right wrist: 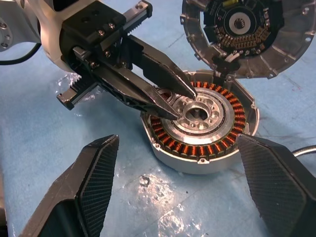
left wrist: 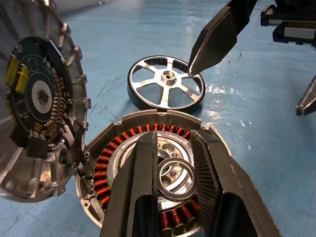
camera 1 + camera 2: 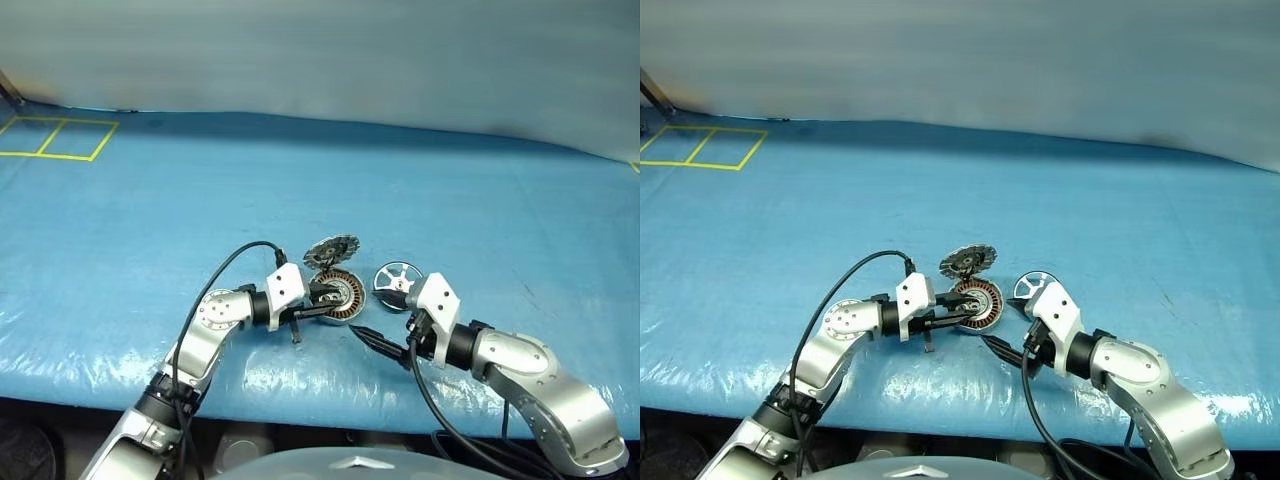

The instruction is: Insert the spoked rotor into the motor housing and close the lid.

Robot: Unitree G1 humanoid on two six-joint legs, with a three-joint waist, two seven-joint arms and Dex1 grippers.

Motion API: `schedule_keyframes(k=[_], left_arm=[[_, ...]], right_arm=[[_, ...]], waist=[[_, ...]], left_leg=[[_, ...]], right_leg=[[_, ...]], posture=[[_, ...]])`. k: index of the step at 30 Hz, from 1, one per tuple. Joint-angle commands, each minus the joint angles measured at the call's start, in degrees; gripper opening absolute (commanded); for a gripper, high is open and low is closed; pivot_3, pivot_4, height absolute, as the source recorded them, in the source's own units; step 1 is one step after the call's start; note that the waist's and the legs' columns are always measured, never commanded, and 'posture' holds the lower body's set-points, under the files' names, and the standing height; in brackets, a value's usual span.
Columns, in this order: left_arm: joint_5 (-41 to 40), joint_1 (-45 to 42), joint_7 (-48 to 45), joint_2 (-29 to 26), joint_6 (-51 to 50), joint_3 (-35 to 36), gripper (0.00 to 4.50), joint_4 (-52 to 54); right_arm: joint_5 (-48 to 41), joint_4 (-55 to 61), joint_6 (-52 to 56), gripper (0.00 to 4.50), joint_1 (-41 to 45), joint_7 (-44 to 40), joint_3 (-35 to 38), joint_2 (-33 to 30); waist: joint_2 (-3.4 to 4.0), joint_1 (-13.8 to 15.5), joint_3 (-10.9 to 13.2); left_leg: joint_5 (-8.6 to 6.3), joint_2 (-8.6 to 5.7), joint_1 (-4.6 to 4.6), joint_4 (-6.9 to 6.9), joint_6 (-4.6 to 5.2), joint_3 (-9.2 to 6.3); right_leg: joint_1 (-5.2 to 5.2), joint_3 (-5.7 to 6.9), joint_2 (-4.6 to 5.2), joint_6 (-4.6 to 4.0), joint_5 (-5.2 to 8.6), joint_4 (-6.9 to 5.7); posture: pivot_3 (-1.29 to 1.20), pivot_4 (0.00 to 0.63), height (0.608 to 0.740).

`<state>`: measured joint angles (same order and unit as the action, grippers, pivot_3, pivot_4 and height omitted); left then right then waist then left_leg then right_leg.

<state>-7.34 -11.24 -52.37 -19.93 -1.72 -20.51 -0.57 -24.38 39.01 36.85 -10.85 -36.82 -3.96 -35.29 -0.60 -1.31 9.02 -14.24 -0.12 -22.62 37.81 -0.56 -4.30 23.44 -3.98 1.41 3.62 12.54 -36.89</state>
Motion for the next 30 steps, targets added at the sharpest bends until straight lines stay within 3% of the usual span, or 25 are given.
schedule_keyframes(k=[1,7,19,30], left_arm=[[1.85,-1.14,1.92,1.4,2.66,-0.33,0.65,-1.71],[3.02,-3.34,6.86,4.8,3.18,1.24,0.65,-4.98],[4.18,-4.47,2.87,2.81,2.97,-1.19,0.65,-5.59],[5.21,-6.19,3.31,4.87,2.06,-2.29,0.65,-7.38]], right_arm=[[0.7,1.61,-0.37,4.01,-0.19,1.08,-0.79,0.19],[1.24,1.43,-0.92,4.01,-0.38,2.3,-1.95,0.92],[3.46,1.04,-2.5,4.01,-2.43,4.13,-3.29,2.45],[4.4,1.32,-3.24,4.01,-3.54,4.97,-2.9,2.63]], waist=[[0.0,0.06,0.0],[0.0,0.12,0.0],[0.0,0.04,0.0],[0.0,0.0,0.0]], left_leg=[[0.0,0.0,0.0,0.0,0.0,-0.01],[0.0,-0.01,0.0,0.04,0.0,0.0],[0.0,-0.02,0.0,0.03,0.0,-0.02],[0.0,-0.03,0.0,0.05,0.0,-0.01]], right_leg=[[0.0,0.0,0.0,0.0,0.0,0.0],[-0.02,0.0,0.0,0.02,-0.01,-0.01],[-0.02,0.0,0.0,0.03,-0.02,-0.02],[-0.03,-0.01,0.01,0.04,-0.02,-0.01]], posture=[[0.0,0.15,0.74],[0.0,0.15,0.74],[0.0,0.15,0.74],[0.0,0.15,0.74]])
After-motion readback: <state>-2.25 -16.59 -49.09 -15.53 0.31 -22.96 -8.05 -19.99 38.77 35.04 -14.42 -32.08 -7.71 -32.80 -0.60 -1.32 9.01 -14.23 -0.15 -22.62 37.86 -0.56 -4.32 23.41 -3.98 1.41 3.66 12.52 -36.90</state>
